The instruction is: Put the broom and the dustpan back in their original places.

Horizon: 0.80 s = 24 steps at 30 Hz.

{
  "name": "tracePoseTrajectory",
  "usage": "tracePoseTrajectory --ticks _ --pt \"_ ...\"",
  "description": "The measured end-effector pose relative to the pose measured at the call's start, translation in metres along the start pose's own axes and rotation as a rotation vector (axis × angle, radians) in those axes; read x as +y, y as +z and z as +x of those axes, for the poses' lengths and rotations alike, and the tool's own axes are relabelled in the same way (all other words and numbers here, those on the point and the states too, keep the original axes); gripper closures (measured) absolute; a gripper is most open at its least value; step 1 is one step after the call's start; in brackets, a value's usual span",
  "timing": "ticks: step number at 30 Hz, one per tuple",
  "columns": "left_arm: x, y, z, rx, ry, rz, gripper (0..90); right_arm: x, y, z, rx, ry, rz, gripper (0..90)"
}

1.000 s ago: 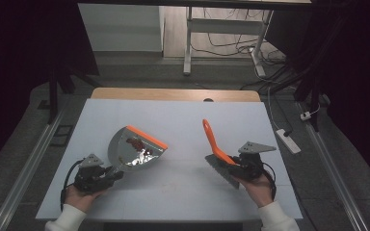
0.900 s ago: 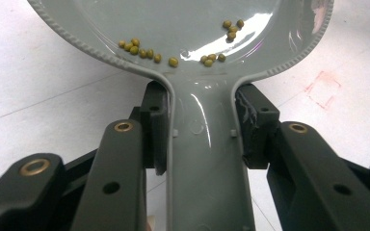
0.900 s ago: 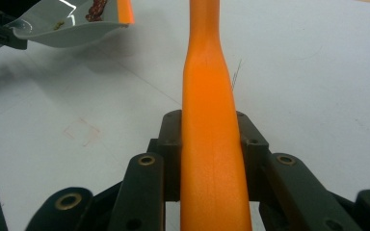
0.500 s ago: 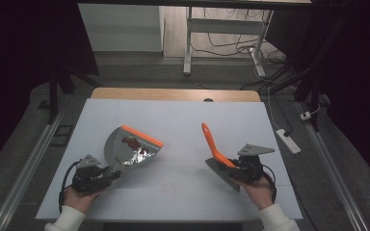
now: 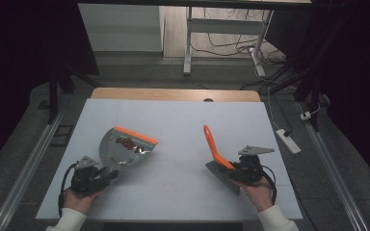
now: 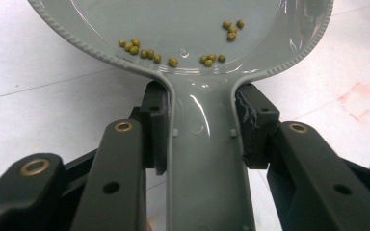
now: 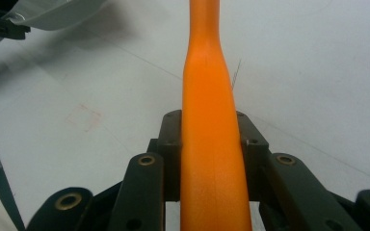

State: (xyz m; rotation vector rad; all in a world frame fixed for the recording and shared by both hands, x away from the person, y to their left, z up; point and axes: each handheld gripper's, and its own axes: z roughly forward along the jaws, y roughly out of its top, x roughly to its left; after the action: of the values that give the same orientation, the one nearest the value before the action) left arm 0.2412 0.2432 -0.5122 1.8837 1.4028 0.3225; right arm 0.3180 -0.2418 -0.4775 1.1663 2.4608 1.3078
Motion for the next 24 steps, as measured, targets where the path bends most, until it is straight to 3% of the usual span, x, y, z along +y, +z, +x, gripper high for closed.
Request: tracePoseTrajectory --ticks 11,24 --pt "-0.0049 0.0027 0.007 0.068 -0.072 -0.006 61.4 -0.0007 -0.0018 -0.0014 0.0 0.008 0.011 70.4" --pt "-0.0083 0.0056 0.01 0.151 -0.13 0.002 61.4 -0.0054 -0.0051 -0.0045 -0.024 0.026 0.031 70.3"
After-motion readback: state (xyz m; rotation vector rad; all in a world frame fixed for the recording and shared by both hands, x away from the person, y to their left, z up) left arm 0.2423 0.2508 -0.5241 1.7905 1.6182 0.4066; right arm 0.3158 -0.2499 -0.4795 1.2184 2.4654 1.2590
